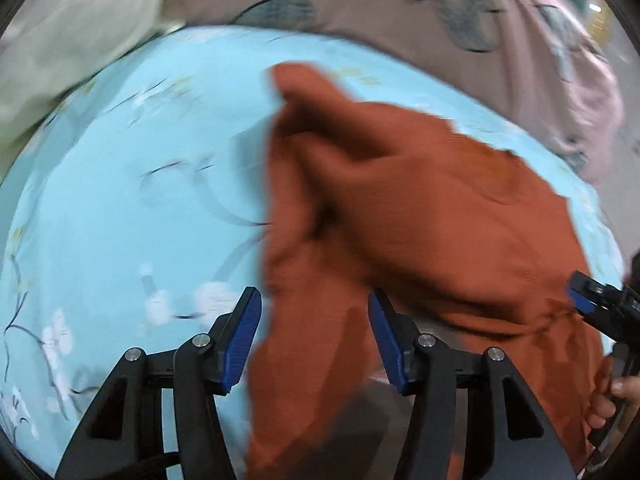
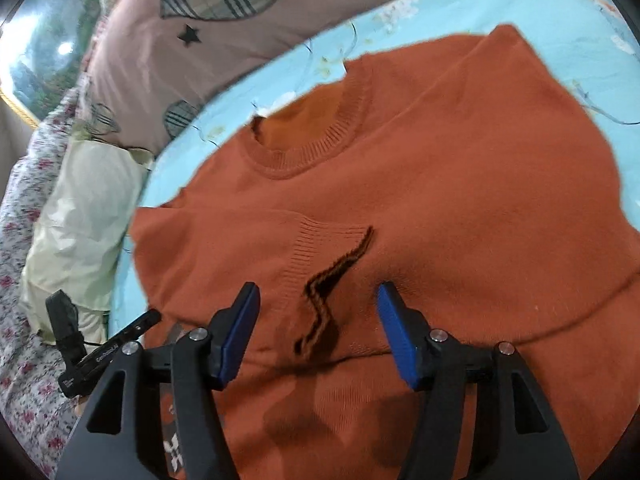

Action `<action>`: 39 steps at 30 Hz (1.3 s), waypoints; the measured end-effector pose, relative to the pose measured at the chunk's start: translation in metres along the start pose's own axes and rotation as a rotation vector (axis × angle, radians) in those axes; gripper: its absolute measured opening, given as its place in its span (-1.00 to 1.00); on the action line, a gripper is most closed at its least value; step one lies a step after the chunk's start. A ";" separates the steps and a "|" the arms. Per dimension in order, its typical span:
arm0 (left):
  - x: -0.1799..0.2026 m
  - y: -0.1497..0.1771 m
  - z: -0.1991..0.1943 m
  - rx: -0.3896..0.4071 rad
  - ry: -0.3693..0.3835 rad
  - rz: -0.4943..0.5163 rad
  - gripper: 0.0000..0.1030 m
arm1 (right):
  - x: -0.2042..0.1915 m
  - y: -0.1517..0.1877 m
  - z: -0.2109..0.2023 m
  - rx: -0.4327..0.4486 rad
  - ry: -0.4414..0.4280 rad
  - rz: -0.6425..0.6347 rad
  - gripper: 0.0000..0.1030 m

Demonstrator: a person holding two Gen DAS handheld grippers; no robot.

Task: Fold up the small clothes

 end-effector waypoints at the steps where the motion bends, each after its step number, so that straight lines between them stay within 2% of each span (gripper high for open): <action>1: -0.005 -0.001 0.003 -0.004 -0.010 -0.002 0.07 | -0.001 -0.001 0.004 -0.004 -0.002 -0.002 0.18; 2: -0.008 -0.002 0.006 -0.008 -0.014 0.002 0.07 | -0.005 -0.003 0.007 -0.009 0.000 -0.015 -0.10; 3: -0.008 -0.003 0.007 -0.008 -0.019 0.010 0.07 | -0.010 -0.006 0.009 -0.018 -0.004 -0.026 -0.70; 4: -0.006 -0.004 0.010 -0.006 -0.029 0.022 0.07 | -0.014 -0.008 0.010 -0.027 -0.028 -0.026 -0.92; 6: -0.004 -0.005 0.014 -0.002 -0.061 0.049 0.07 | -0.032 -0.018 0.000 -0.012 -0.095 -0.041 -0.91; 11: -0.006 -0.012 0.020 0.016 -0.117 0.060 0.01 | -0.072 -0.052 -0.078 0.174 -0.212 -0.106 -0.91; 13: -0.012 -0.018 0.022 0.023 -0.132 0.041 -0.07 | -0.070 -0.063 -0.113 0.259 -0.212 -0.110 -0.91; 15: -0.019 -0.025 0.020 0.036 -0.143 0.006 -0.10 | -0.053 -0.069 -0.134 0.307 -0.166 -0.096 -0.91; 18: -0.035 -0.032 0.006 0.086 -0.164 -0.065 -0.18 | -0.011 -0.064 -0.132 0.277 -0.082 -0.038 -0.91; 20: -0.038 -0.029 -0.003 0.106 -0.135 -0.083 -0.19 | 0.014 -0.052 -0.116 0.234 -0.030 -0.004 -0.91; 23: -0.037 -0.016 -0.008 0.111 -0.134 -0.067 -0.21 | 0.047 -0.030 -0.087 0.153 0.024 0.052 -0.91; 26: -0.038 -0.007 -0.014 0.133 -0.103 -0.076 -0.21 | 0.069 -0.017 -0.068 0.086 0.073 0.075 -0.91; 28: -0.042 -0.005 -0.012 0.123 -0.080 -0.082 -0.21 | 0.074 -0.013 -0.064 0.061 0.168 0.066 -0.88; 30: -0.042 -0.004 -0.008 0.120 -0.081 -0.073 -0.21 | 0.066 -0.014 -0.075 0.108 0.253 0.021 -0.84; 32: -0.043 -0.004 -0.005 0.129 -0.078 -0.074 -0.21 | 0.039 -0.019 -0.091 0.186 0.274 -0.051 -0.81; 34: -0.043 -0.002 -0.005 0.140 -0.068 -0.083 -0.19 | 0.015 -0.025 -0.090 0.200 0.211 -0.119 -0.36; 35: -0.044 -0.002 -0.005 0.145 -0.062 -0.091 -0.17 | -0.006 -0.029 -0.079 0.173 0.138 -0.163 0.12; 36: -0.046 -0.001 -0.006 0.153 -0.052 -0.101 -0.17 | -0.022 -0.032 -0.067 0.143 0.081 -0.189 0.31; 39: -0.050 0.000 -0.009 0.177 -0.014 -0.129 -0.16 | -0.082 -0.044 -0.011 0.024 -0.126 -0.270 0.31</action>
Point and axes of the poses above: each gripper's, at about its wrist camera, not at the fingertips, and z roughly the way its jaws point, x to its right, y to its underside, the point moved 5 cm from there along z, roughly the way its jaws point, and after that the axes turned 1 degree about z, right-handed, at the moved point
